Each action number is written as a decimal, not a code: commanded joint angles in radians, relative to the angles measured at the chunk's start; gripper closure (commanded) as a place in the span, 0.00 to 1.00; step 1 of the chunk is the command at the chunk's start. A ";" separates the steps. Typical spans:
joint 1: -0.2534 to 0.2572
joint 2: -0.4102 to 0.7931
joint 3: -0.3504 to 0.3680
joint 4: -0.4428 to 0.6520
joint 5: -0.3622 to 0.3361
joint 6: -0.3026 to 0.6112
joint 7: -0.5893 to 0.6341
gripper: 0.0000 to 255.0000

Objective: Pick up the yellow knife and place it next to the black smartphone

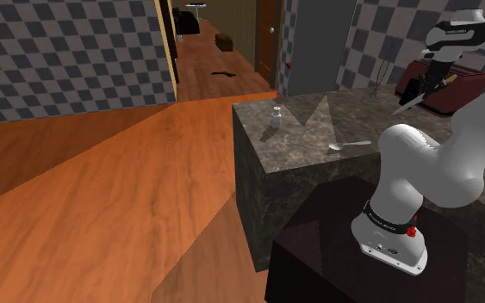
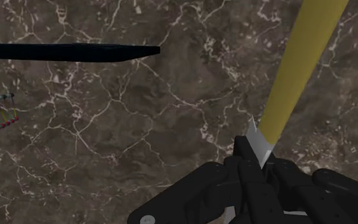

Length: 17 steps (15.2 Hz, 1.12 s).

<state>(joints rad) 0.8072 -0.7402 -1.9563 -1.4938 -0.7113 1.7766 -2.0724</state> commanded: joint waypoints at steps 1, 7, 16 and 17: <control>0.000 -0.008 -0.007 -0.019 -0.009 0.021 0.009 1.00; 0.000 -0.035 -0.032 -0.063 -0.037 0.079 0.028 1.00; 0.010 -0.079 -0.073 -0.110 -0.083 0.154 0.055 1.00; 0.010 -0.079 -0.073 -0.110 -0.083 0.154 0.055 1.00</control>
<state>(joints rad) 0.8147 -0.8162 -2.0271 -1.6047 -0.7916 1.9283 -2.0184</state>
